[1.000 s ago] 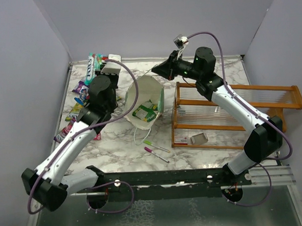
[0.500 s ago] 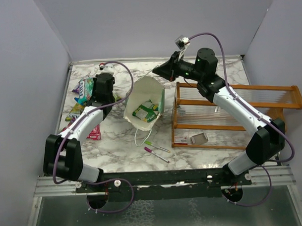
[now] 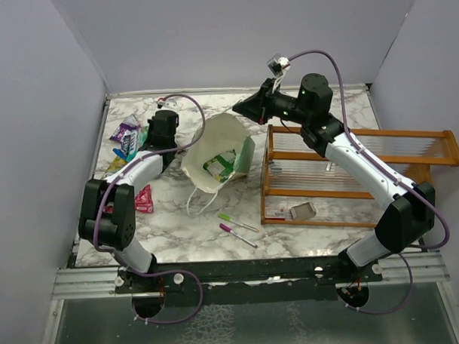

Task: Take the snacks out of the paper bag
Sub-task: Place the snack at the center of the board.

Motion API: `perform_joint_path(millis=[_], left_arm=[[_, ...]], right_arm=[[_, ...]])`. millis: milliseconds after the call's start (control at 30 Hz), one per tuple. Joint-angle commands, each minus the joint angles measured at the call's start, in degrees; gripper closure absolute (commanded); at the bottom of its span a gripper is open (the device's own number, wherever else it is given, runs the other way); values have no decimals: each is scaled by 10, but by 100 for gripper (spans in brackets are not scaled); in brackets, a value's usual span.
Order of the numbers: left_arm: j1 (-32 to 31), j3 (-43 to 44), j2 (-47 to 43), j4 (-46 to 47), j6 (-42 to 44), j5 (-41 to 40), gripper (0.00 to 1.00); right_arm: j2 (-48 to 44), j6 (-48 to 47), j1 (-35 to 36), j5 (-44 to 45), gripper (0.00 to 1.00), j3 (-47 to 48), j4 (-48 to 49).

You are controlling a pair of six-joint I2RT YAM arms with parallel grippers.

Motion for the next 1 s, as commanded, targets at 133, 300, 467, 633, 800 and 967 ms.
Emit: perform_joint_path(millis=[133,300,467,633,800,967], left_arm=[[13,45,22,-36,-68,29,86],[21,60,42,-65,-99,37,74],[22,61,17,-70,-108,37,54],[21,24,-52,-32,-109,52,35],[21,-33,-142,23,-98,40,27],[22,-52,-177,39,-93,20,24]], right_arm=[[-11,5,-2,-3,99,3,4],[-11,6,-2,-2,99,5,3],[-14,10,-2,24,99,8,1],[-12,-6,-3,79,99,11,9],[9,-72,-15,149,99,44,40],[53,-113,-53,108,99,109,55]])
